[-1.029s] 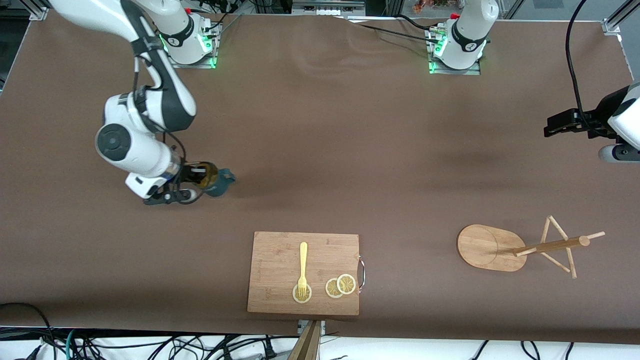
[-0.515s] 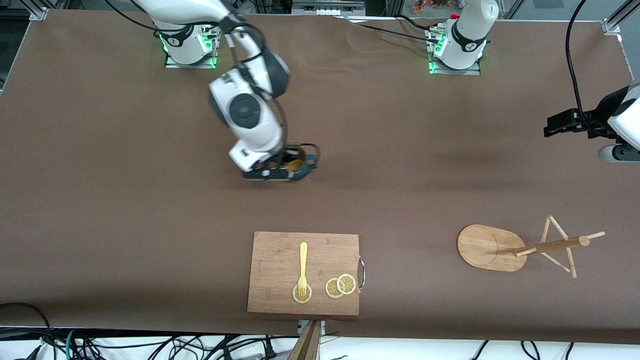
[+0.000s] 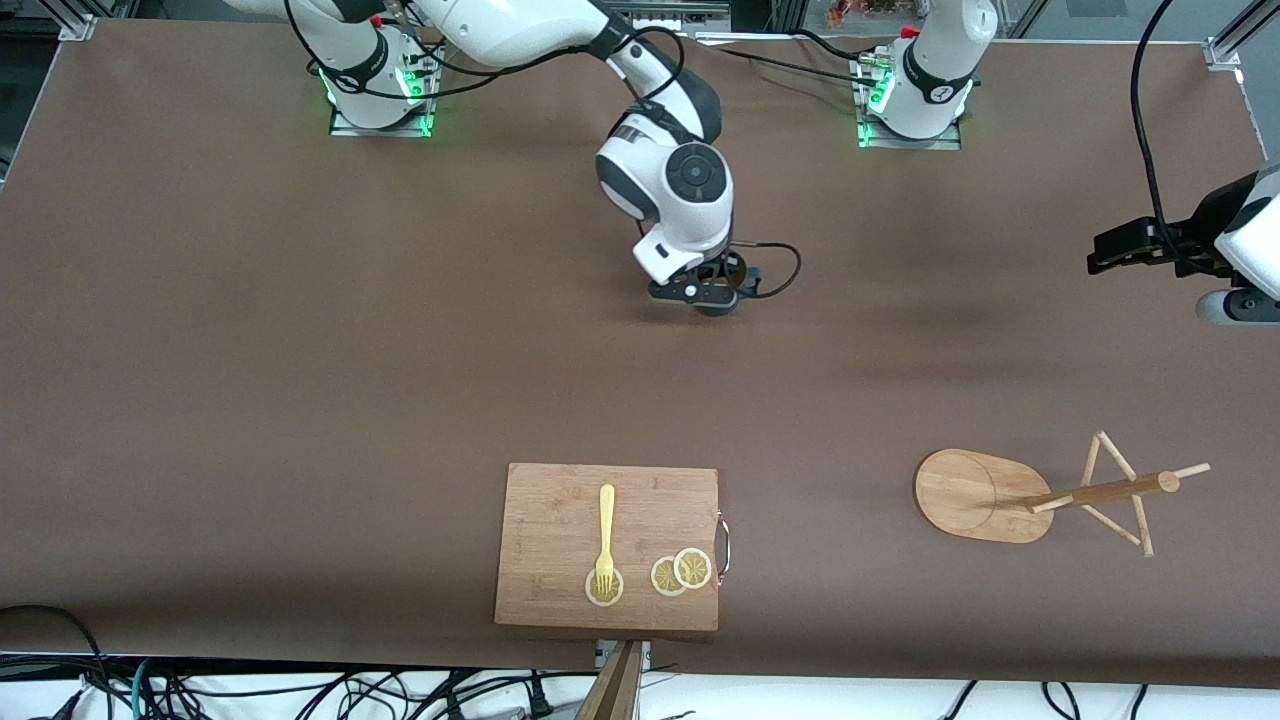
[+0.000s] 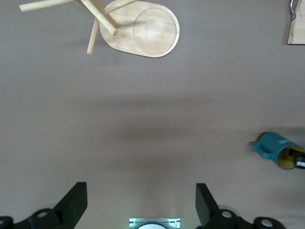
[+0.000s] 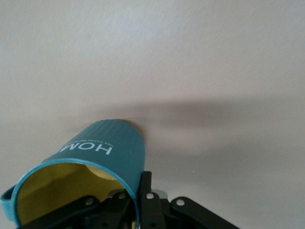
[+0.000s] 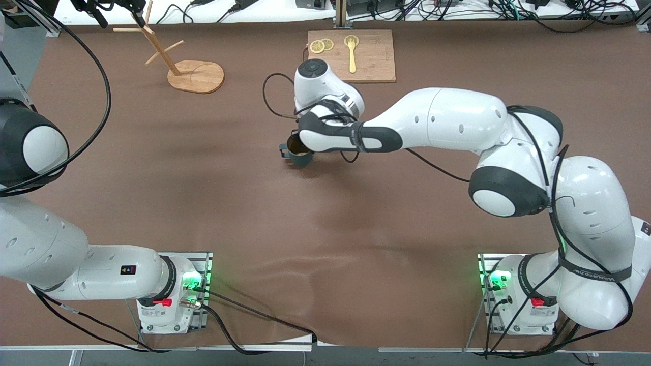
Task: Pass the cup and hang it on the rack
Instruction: 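Lift the teal mug and carry it toward the table's middle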
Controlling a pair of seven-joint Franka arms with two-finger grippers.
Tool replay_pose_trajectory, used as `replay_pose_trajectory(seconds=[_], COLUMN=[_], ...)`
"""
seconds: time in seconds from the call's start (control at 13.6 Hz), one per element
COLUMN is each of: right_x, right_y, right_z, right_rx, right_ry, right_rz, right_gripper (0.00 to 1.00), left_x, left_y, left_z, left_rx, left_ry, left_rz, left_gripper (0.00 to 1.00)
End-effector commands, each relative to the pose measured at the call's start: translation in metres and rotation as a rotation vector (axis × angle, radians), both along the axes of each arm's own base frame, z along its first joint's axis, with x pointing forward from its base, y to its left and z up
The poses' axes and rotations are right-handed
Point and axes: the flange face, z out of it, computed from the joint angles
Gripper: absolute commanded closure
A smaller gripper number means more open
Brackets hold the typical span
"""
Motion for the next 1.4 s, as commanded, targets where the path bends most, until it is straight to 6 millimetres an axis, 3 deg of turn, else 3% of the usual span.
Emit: replay_pose_trajectory(seconds=[0.0,0.29,0.74,0.88,1.1,1.18,1.32], right_x=[-0.002,-0.011,-0.012,-0.012,-0.009,-0.008,-0.005], right_y=[0.011,0.018,0.018,0.019,0.017,0.018,0.016], right_z=[0.004,-0.005,-0.01,-0.008,0.005,0.014,0.03], right_rx=[0.004,0.006,0.0,0.003,0.007,0.015,0.021], right_ry=[-0.008,-0.015,-0.015,-0.015,-0.017,-0.021,-0.025], right_rz=[-0.013,-0.009,-0.016,-0.015,-0.035,-0.04,-0.046], right_gripper=[1.0,1.0,0.88,0.79,0.44,0.4,0.36], left_x=[0.0,0.0,0.004,0.005,0.005,0.007,0.006], left_y=[-0.001,0.001,-0.001,0.0,-0.007,-0.007,-0.039], left_z=[0.002,0.002,-0.005,-0.008,-0.009,-0.015,-0.016], left_rx=[0.022,0.022,0.02,0.009,0.004,0.0,-0.004], left_ry=[-0.009,-0.009,0.001,0.007,0.01,0.018,0.022], left_rz=[0.0,0.003,-0.002,-0.005,-0.017,-0.02,-0.071], left_gripper=[0.0,0.0,0.0,0.0,0.0,0.0,0.0])
